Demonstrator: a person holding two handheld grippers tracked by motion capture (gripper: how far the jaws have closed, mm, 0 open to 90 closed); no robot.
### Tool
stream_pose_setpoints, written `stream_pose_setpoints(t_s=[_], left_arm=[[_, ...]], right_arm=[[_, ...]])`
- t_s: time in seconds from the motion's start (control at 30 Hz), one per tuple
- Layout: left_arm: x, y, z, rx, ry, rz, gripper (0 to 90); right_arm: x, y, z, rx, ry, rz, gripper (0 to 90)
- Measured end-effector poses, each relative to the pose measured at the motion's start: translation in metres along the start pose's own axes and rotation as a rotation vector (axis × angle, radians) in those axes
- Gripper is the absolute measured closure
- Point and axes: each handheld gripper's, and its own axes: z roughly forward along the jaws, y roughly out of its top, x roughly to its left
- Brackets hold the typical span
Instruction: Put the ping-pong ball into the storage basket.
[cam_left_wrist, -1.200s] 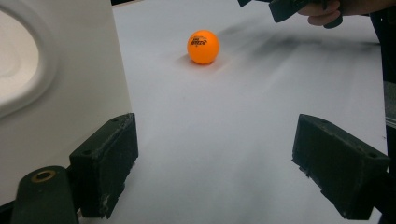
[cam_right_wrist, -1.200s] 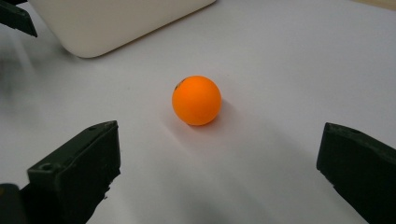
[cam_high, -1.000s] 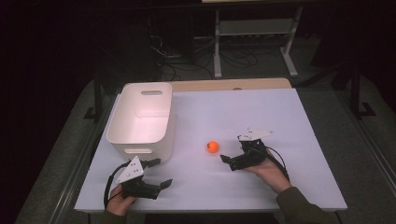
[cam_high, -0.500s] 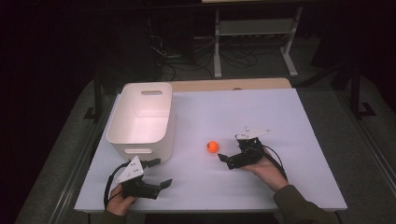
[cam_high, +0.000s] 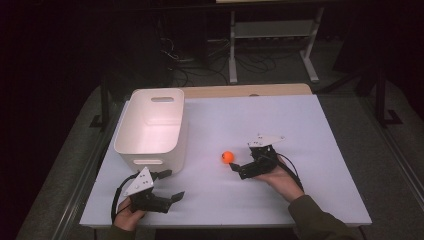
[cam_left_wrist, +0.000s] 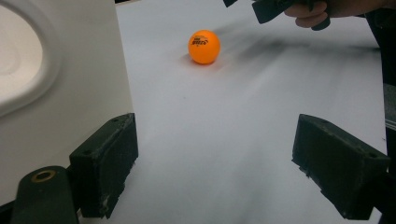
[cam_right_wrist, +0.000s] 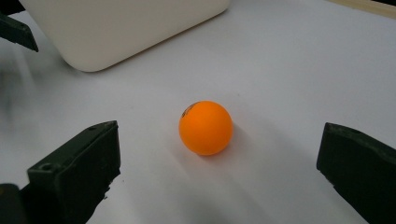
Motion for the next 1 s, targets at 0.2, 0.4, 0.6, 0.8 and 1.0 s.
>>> stream_pose_setpoints(t_s=[0.2,0.4,0.6,0.8,1.0], left_arm=[[0.0,0.0,0.0,0.0,-0.002,-0.003,14.1],[0.0,0.0,0.0,0.0,-0.001,-0.002,14.1],[0.0,0.0,0.0,0.001,0.0,0.0,14.1],[0.0,0.0,0.0,0.002,0.001,0.001,14.1],[0.0,0.0,0.0,0.001,0.001,0.002,14.1]], right_arm=[[0.001,0.003,0.004,0.001,0.003,-0.008,0.0],[0.001,0.006,0.009,0.007,0.006,-0.015,0.0],[0.002,0.009,0.013,0.008,0.004,-0.02,0.0],[0.001,0.011,0.017,0.006,0.007,-0.021,0.0],[0.001,0.016,0.021,0.003,0.009,-0.023,0.0]])
